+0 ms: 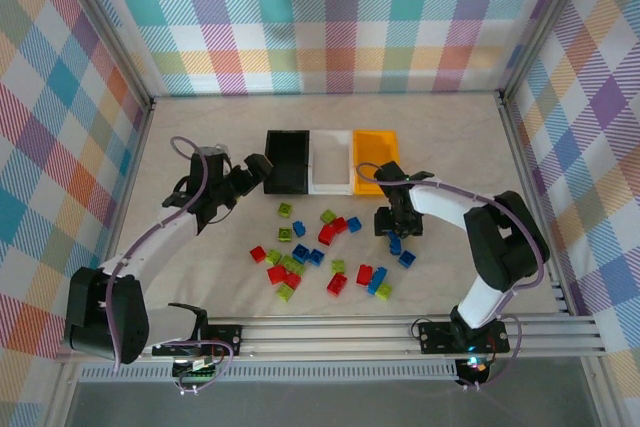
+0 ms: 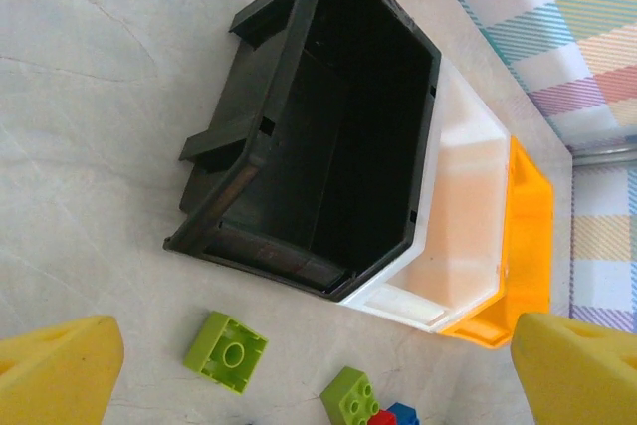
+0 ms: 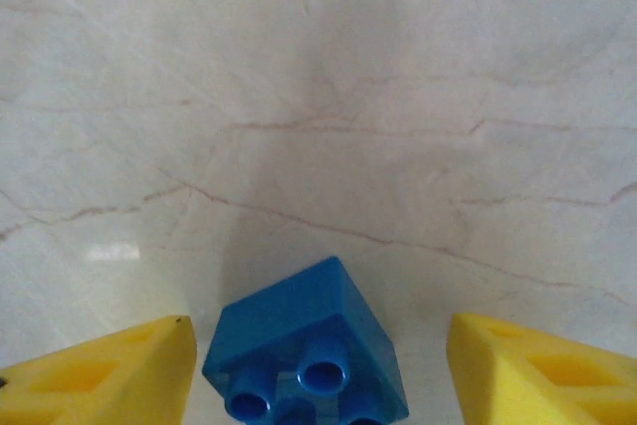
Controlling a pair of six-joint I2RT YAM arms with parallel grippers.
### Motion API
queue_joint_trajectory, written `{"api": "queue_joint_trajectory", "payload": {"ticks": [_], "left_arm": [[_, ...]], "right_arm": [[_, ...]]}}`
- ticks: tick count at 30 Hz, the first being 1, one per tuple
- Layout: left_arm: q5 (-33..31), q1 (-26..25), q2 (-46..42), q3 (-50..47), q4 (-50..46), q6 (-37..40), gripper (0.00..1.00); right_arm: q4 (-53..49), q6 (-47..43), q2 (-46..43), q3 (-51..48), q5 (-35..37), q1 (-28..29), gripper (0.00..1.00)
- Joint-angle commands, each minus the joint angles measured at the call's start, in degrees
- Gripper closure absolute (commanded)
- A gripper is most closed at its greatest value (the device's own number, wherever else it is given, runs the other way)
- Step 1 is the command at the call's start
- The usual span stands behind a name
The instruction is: Sort the legos into containers by color
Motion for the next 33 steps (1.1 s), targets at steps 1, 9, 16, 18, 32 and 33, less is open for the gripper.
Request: {"api": "queue_joint_trajectory", "payload": {"ticks": [1,9,16,18,32,33], "left_arm": [[3.4,1.8,1.1,-0.9,1.6,-2.8,0.0],[3.0,2.1,-0.1,-0.5,0.7,-1.6,0.0],[1.7,2.1,-2.7,0.1,-0.4,-1.2,0.0],[1.6,2.0,-3.5,0.2,-0.3,-1.1,0.0],[5.4,2.1,-6.7,-1.4,3.1,-2.8,0.0],[5.3,2.0,-6.6,-1.4,2.3,-2.4,0.0]], "right_arm": [[0.2,-1.0,1.4,1.4,1.2,0.4,0.38],[0.4,-1.2,1.9,1.1,0.6,0.3,0.49],[1.8,-1.1,-0.6,0.4,-0.2,0.4,0.6],[2.0,-1.1,-2.3,0.4,-0.1,0.3,0.63],[2.7,-2.9,-2.6,19.2,2.0,-2.2,0.61],[3.1,-3.0,-0.2,21.6,2.6,-2.6,0.61]]}}
